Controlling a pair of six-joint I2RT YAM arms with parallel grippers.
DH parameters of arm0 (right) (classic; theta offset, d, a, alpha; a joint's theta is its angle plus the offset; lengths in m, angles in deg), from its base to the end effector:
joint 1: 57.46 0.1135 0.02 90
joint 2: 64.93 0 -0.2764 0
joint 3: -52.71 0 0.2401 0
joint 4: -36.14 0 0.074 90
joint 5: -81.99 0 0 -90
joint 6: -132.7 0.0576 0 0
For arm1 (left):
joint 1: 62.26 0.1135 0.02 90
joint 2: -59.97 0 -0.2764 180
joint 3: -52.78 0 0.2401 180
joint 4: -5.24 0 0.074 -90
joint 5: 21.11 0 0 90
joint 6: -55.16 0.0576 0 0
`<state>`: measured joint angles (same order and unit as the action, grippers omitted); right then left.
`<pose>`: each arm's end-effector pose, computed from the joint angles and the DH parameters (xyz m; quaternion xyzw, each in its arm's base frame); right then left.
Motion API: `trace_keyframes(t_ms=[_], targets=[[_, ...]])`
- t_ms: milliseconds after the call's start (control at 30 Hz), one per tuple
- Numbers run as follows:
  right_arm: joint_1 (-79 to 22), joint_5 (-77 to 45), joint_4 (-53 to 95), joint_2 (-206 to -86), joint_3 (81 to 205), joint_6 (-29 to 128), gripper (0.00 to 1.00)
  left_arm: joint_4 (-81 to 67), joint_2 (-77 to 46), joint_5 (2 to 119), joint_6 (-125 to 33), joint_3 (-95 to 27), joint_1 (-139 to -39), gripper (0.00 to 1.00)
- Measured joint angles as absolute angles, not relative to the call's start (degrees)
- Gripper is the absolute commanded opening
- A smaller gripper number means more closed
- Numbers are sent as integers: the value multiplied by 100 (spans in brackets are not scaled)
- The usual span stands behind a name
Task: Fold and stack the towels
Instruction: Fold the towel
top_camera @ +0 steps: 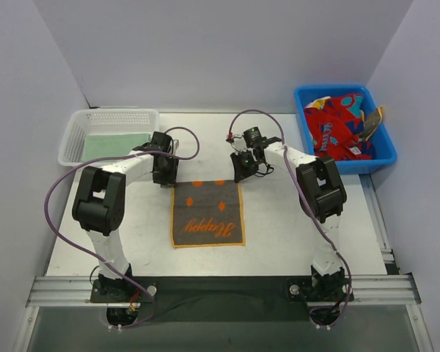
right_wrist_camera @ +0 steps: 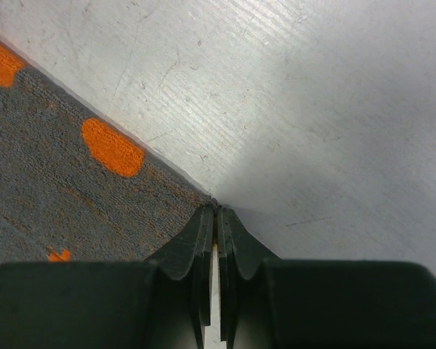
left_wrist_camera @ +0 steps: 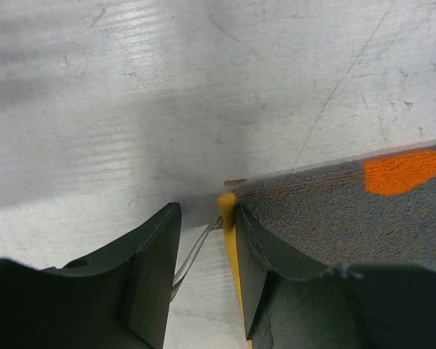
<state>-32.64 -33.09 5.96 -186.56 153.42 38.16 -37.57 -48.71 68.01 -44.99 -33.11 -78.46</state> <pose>0.4149 0.2188 0.1649 -0.3032 0.8721 0.2588 0.2839 0.3687 -0.1080 0.1625 0.0532 0.9759 -0.0555 0.2040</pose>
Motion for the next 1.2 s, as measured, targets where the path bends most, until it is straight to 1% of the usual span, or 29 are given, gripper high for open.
trace_keyframes(t_ms=[167, 333, 533, 667, 700, 800, 833, 1200], targets=[[-3249, -3239, 553, -18640, 15342, 3810, 0, -3737, -4913, 6943, -4519, -3352, -7988, 46], [-3225, -3130, 446, -18612, 15342, 3777, 0, -3779, -5029, 7089, -4554, -3496, -8089, 41], [-3185, -3047, 350, -18588, 15342, 3700, 0, -4004, -5263, 7388, -4667, -3850, -8229, 40], [-3185, -3010, 297, -18566, 15326, 3665, 0, -4205, -5418, 7638, -4694, -4093, -8399, 31], [-3185, -3003, 288, -18557, 15318, 3661, 0, -4249, -5451, 7692, -4700, -4143, -8441, 22], [-3185, -2990, 260, -18546, 15309, 3657, 0, -4369, -5542, 7837, -4737, -4283, -8570, 3], [-3185, -2988, 249, -18544, 15309, 3652, 0, -4393, -5560, 7887, -4733, -4312, -8594, 0], [-3216, -2920, 192, -18531, 15316, 3619, 0, -4448, -5547, 7867, -4698, -4358, -8587, 0]])
